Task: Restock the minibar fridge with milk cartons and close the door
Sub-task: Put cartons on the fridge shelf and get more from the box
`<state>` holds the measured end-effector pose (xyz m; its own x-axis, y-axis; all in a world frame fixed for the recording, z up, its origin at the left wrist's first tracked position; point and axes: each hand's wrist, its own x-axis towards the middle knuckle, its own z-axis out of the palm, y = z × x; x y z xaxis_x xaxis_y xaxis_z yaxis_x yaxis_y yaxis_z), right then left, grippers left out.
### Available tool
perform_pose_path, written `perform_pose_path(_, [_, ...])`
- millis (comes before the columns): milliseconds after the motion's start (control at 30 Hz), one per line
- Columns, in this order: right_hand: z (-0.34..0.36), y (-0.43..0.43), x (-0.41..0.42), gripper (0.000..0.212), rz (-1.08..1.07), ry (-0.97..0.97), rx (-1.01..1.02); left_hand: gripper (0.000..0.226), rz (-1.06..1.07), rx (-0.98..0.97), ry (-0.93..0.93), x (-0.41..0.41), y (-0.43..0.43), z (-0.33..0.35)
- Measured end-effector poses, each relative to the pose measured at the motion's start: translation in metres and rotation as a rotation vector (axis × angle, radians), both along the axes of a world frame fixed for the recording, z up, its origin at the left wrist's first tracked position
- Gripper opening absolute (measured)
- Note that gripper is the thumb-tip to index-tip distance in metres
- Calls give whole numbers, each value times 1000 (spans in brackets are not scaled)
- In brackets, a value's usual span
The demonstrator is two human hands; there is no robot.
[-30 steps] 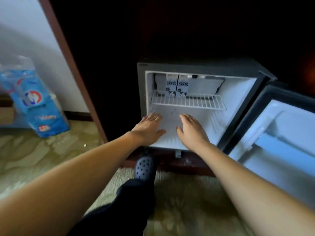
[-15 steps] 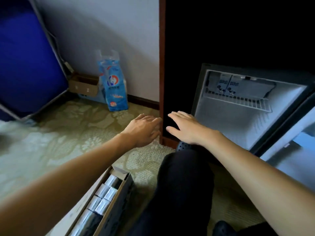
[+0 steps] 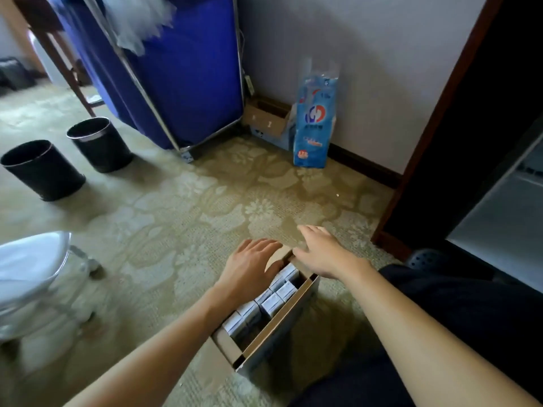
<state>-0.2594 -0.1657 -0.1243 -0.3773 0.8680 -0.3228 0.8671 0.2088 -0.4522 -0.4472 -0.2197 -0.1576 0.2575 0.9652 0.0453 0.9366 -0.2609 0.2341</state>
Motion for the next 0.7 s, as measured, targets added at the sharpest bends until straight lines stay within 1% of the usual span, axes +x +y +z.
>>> perform_pose_path(67, [-23, -11, -20, 59, 13, -18, -3, 50, 78, -39, -23, -15, -18, -22])
perform_pose_path(133, [-49, -27, -35, 52, 79, -67, -26, 48, 141, -100, -43, -26, -36, -48])
perform_pose_path(267, [-87, -42, -54, 56, 195, -160, -85, 45, 239, -185, -67, -38, -67, -90])
perform_pose_path(333, [-99, -43, -58, 56, 187, -170, -91, 41, 287, -233, -84, -38, -81, -107])
perform_pose_path(433, [-119, -49, -66, 48, 169, -191, -102, 36, 358, -269, -62, -34, -99, -125])
perform_pose_path(533, [-138, -60, -71, 54, 198, -224, -124, 37, 409, -258, -16, -28, -109, -135])
perform_pose_path(700, [-147, -54, -76, 58, 227, -283, -53, 41, 469, -269, -25, -18, -111, -144])
